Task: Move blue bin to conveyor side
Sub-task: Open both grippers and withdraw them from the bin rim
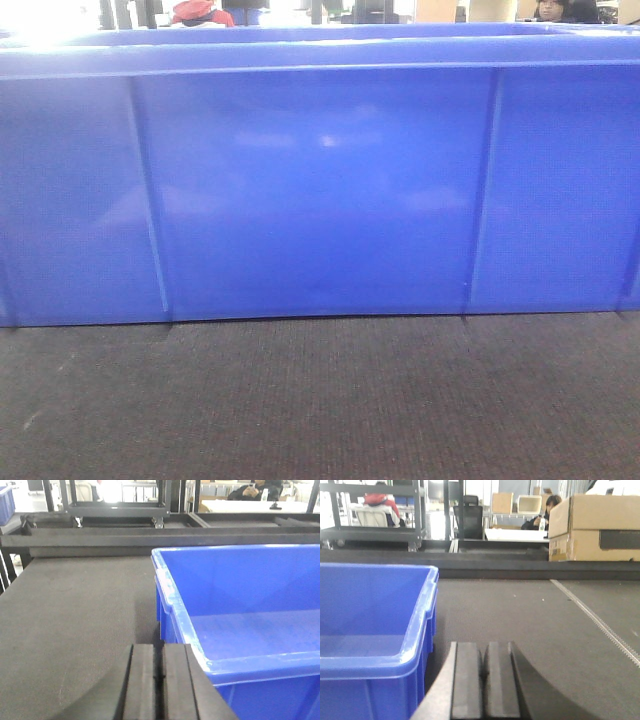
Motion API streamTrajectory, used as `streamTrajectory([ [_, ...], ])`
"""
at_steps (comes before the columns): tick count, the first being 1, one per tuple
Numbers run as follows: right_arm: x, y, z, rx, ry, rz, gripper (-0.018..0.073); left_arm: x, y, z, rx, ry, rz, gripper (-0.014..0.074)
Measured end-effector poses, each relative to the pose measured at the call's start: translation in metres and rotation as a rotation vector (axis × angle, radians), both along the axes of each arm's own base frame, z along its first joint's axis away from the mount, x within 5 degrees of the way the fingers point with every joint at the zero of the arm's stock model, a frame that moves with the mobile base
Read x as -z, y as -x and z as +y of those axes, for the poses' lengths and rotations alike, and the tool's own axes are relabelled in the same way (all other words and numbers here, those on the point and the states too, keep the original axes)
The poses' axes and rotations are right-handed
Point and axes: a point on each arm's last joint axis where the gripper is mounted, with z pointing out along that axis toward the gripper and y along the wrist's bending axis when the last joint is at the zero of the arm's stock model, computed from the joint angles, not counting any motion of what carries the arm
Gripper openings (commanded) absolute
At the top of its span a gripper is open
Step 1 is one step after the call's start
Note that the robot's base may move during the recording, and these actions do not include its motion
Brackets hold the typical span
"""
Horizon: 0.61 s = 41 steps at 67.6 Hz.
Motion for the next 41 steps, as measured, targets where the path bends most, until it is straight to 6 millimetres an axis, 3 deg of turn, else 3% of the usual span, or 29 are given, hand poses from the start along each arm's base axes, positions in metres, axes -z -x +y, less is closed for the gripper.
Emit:
streamTrajectory([
  [41, -0.0006, 0.0008, 0.0000, 0.000, 0.000, -0.009, -0.0089, -0.0014, 0.0022, 0.0001, 0.000, 0.001, -0.019, -0.0017],
])
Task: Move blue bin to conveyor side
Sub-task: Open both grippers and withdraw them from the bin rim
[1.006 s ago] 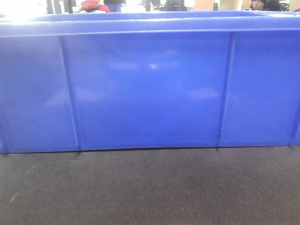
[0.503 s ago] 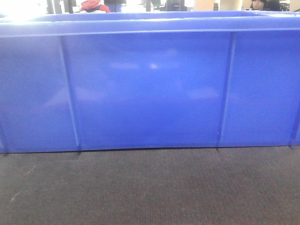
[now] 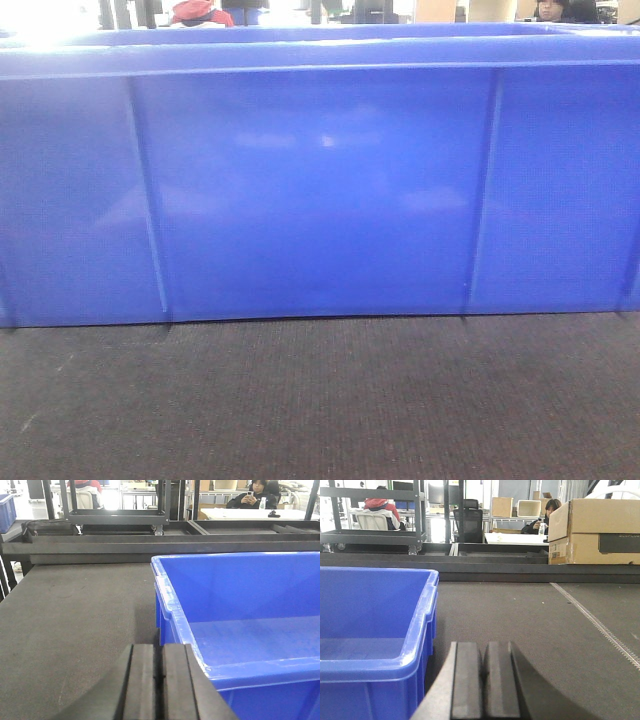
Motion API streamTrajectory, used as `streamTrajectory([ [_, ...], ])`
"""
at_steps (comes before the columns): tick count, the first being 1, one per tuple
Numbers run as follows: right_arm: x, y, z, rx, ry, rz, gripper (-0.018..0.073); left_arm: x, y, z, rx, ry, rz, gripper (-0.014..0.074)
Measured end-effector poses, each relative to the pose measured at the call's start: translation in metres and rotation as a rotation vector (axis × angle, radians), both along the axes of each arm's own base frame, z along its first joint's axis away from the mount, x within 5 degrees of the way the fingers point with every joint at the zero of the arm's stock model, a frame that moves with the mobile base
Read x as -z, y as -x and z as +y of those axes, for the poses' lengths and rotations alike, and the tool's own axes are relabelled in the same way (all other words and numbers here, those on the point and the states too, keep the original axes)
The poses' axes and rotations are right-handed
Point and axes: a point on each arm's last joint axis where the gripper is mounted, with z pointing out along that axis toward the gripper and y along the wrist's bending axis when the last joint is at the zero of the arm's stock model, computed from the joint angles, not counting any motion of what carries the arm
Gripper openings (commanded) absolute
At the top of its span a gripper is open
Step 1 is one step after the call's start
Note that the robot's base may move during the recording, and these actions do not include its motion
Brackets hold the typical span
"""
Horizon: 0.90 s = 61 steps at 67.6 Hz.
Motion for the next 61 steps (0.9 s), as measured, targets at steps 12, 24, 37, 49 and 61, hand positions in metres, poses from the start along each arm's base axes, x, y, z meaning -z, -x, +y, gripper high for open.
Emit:
streamTrajectory([
  [12, 0.000, 0.000, 0.000, 0.000, 0.000, 0.000, -0.0089, 0.011, 0.001, 0.001, -0.017, 0.023, -0.013, -0.0017],
  [24, 0.000, 0.000, 0.000, 0.000, 0.000, -0.001, -0.0089, 0.060, 0.010, 0.003, -0.067, -0.019, -0.063, -0.0017],
  [37, 0.000, 0.000, 0.000, 0.000, 0.000, -0.004, -0.0089, 0.114, 0.004, 0.004, -0.079, -0.033, -0.050, -0.0017],
  [49, 0.000, 0.000, 0.000, 0.000, 0.000, -0.004, -0.0089, 0.115, 0.004, 0.005, -0.093, -0.033, -0.059, -0.0017],
  [61, 0.000, 0.000, 0.000, 0.000, 0.000, -0.004, -0.0089, 0.111, 0.004, 0.005, -0.098, -0.037, -0.109, -0.0017],
])
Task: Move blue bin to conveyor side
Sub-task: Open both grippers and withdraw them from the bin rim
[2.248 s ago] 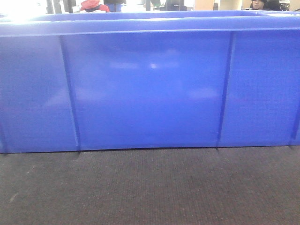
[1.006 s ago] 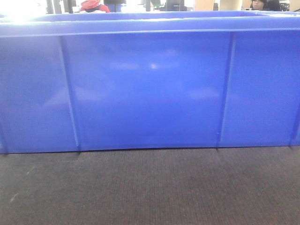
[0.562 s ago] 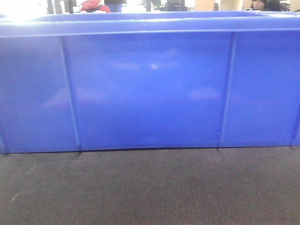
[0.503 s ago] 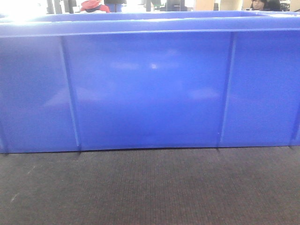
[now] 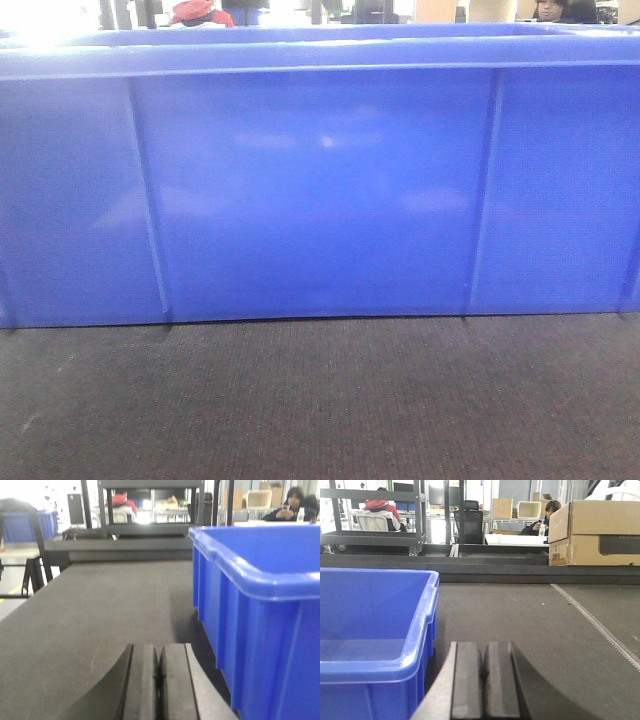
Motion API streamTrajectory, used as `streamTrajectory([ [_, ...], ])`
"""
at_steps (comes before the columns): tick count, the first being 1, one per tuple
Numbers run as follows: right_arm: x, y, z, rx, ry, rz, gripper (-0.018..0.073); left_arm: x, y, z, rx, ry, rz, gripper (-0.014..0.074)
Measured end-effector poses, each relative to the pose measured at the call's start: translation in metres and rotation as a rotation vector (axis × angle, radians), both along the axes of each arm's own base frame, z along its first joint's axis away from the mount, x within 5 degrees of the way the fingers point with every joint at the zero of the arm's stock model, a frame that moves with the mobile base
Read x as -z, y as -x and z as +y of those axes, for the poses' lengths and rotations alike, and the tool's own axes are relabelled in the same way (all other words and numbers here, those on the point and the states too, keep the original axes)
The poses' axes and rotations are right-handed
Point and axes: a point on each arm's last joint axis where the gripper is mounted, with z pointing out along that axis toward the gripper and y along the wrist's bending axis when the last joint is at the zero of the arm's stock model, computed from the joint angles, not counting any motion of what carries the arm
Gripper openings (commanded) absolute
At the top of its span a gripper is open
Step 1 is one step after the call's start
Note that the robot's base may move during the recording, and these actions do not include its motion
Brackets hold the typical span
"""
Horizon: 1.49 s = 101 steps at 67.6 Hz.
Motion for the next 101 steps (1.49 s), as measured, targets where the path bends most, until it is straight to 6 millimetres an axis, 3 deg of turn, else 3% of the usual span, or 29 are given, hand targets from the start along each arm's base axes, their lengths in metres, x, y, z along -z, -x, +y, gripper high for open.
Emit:
streamTrajectory([
  [60, 0.002, -0.002, 0.002, -0.018, -0.014, -0.026, -0.0089, -0.001, 0.000, 0.000, -0.001, -0.001, -0.013, -0.0017],
  [75, 0.051, -0.020, 0.006, -0.060, -0.019, 0.006, -0.0089, -0.001, 0.000, 0.000, -0.001, -0.001, -0.015, -0.0017],
  [87, 0.089, -0.023, 0.003, -0.015, -0.024, 0.021, -0.0089, -0.001, 0.000, 0.000, -0.001, -0.001, -0.015, -0.0017],
  [101, 0.096, -0.024, 0.002, 0.017, -0.022, 0.017, -0.0089, -0.002, 0.000, 0.000, -0.001, -0.001, -0.020, -0.0017],
])
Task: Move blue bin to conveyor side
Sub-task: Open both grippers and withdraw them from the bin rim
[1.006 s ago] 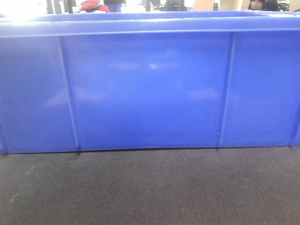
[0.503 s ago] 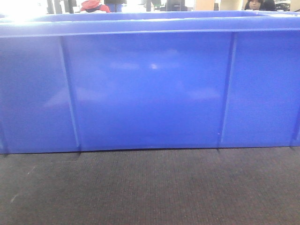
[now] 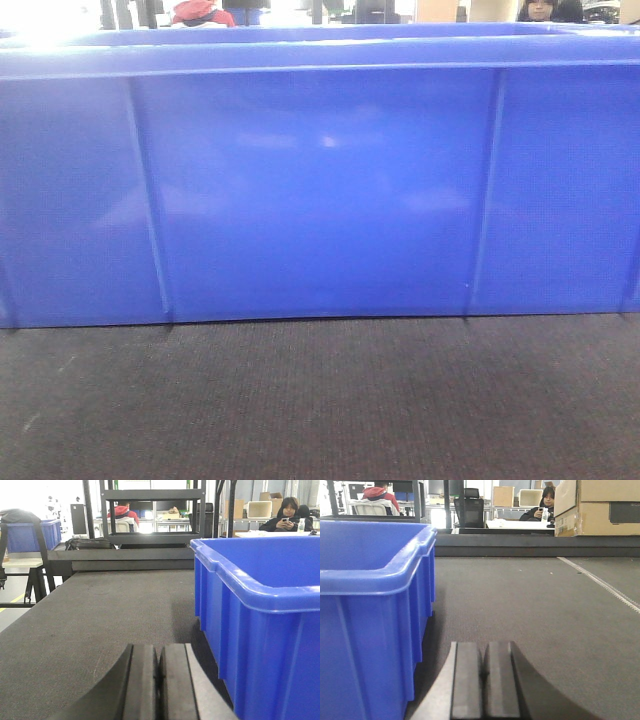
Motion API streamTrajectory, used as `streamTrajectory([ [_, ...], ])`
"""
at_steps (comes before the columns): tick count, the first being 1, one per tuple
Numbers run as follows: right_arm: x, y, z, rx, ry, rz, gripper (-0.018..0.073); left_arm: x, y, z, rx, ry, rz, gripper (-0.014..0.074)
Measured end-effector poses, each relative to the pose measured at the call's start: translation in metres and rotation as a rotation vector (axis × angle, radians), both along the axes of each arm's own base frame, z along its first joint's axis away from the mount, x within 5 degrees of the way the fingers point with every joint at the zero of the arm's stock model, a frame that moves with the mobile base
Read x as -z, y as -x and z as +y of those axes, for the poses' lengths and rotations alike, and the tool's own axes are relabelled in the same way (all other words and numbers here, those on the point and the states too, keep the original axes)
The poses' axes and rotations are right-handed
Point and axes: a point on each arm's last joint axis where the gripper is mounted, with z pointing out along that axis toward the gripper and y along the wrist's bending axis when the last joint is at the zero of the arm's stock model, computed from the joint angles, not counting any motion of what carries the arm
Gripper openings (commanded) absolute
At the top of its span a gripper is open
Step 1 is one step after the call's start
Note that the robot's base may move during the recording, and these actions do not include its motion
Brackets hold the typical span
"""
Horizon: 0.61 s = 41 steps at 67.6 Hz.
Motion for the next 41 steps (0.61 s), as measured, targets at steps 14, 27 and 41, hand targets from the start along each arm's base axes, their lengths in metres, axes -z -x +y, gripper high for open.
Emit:
streamTrajectory([
  [14, -0.0028, 0.0002, 0.0012, -0.022, 0.003, -0.031, -0.0089, 0.0000, 0.0000, 0.0000, 0.000, 0.000, 0.000, -0.0017],
  [27, -0.0028, 0.0003, 0.0038, -0.068, 0.002, -0.031, -0.0089, 0.0000, 0.0000, 0.0000, 0.000, 0.000, 0.000, -0.0017],
  [41, -0.0028, 0.0003, 0.0038, -0.069, 0.002, -0.031, -0.0089, 0.0000, 0.0000, 0.0000, 0.000, 0.000, 0.000, -0.0017],
])
